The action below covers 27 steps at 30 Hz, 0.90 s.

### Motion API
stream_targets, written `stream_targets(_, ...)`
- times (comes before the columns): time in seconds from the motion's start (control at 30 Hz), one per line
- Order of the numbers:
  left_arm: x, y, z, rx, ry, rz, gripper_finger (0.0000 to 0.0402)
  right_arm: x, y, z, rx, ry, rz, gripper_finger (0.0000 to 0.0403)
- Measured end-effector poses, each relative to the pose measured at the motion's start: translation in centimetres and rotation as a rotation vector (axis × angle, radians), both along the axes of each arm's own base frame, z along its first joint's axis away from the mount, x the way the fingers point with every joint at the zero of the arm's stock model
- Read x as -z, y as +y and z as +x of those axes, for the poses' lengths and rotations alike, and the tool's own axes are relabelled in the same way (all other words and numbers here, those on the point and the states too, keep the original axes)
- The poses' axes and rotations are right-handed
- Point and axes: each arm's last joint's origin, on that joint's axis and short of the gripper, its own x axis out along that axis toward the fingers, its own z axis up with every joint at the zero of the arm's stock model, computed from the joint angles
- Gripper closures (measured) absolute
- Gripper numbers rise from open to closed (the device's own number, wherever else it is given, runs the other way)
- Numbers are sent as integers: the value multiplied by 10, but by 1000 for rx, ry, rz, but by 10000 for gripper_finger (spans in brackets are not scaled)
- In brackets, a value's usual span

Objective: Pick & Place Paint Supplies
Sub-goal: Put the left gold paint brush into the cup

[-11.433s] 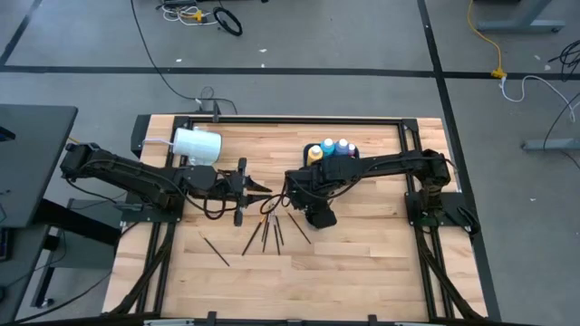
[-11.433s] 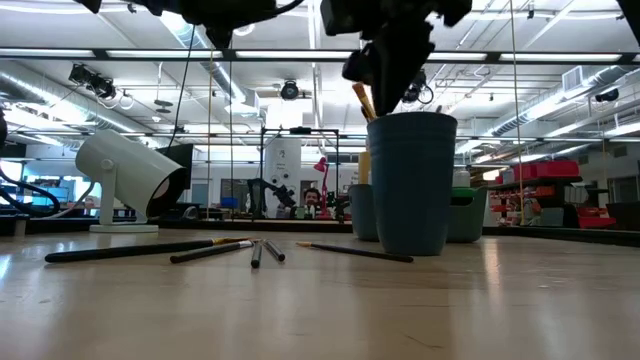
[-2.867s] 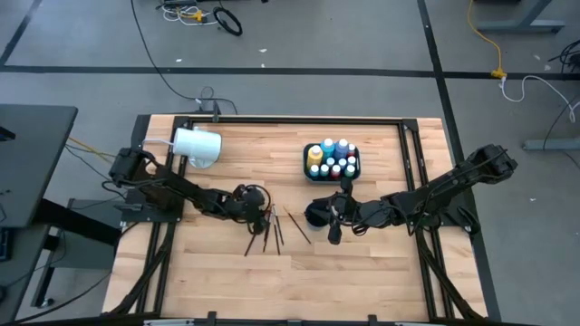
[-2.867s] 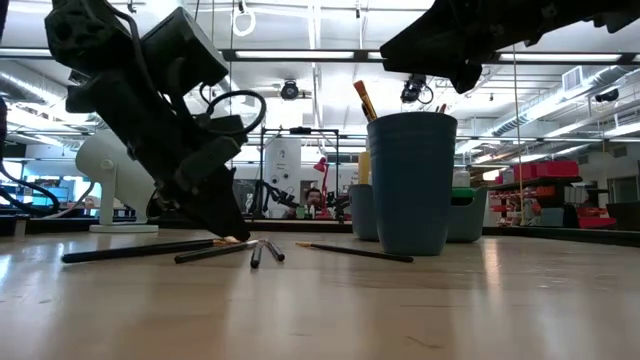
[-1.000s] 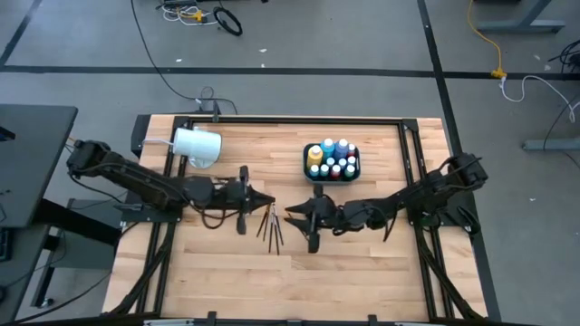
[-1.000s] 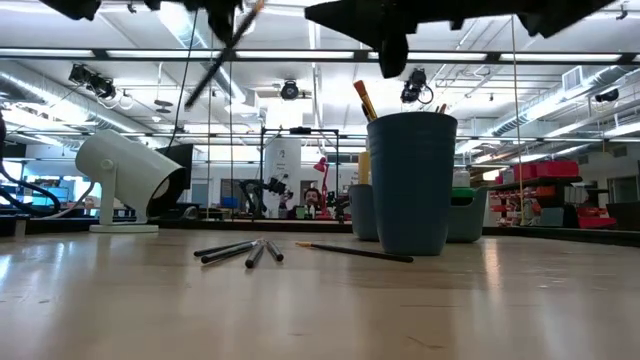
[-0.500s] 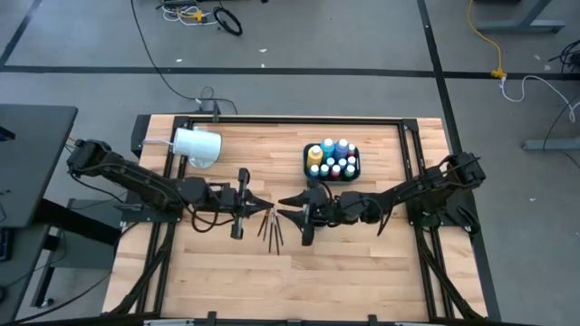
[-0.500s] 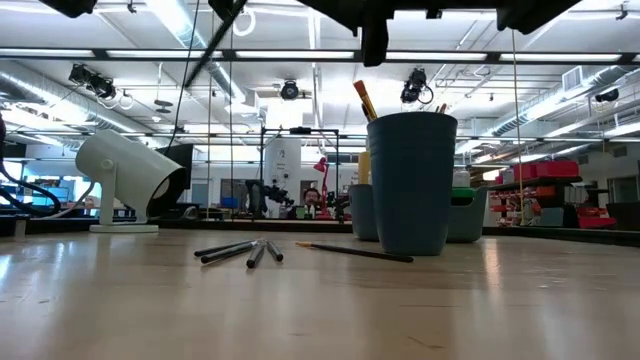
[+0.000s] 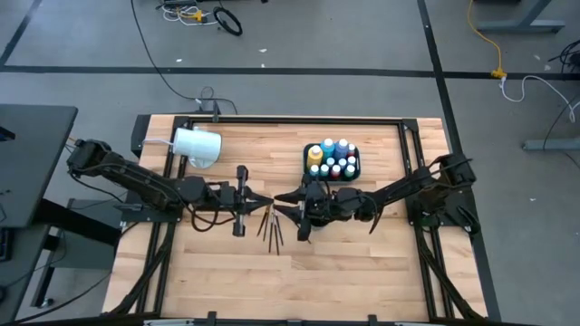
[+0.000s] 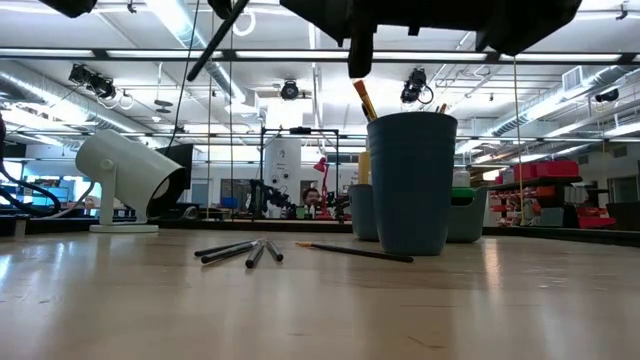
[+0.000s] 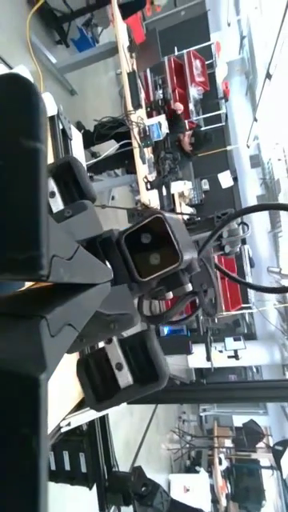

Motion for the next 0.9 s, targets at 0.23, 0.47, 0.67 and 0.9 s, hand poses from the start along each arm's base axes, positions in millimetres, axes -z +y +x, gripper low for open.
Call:
stream_targets(0.23,0,0,0,-5,0,0,400,-6,2,6,-26,-11,-26,266)
stream_targets(0.47,0,0,0,-5,1,0,400,-18,1,15,-25,9,-64,266)
stream_targets(0.67,0,0,0,-6,2,4,400,-17,-5,19,-23,49,-87,290)
stream_targets(0.9,2,0,0,-10,20,19,398,-17,-9,20,-92,47,-155,373)
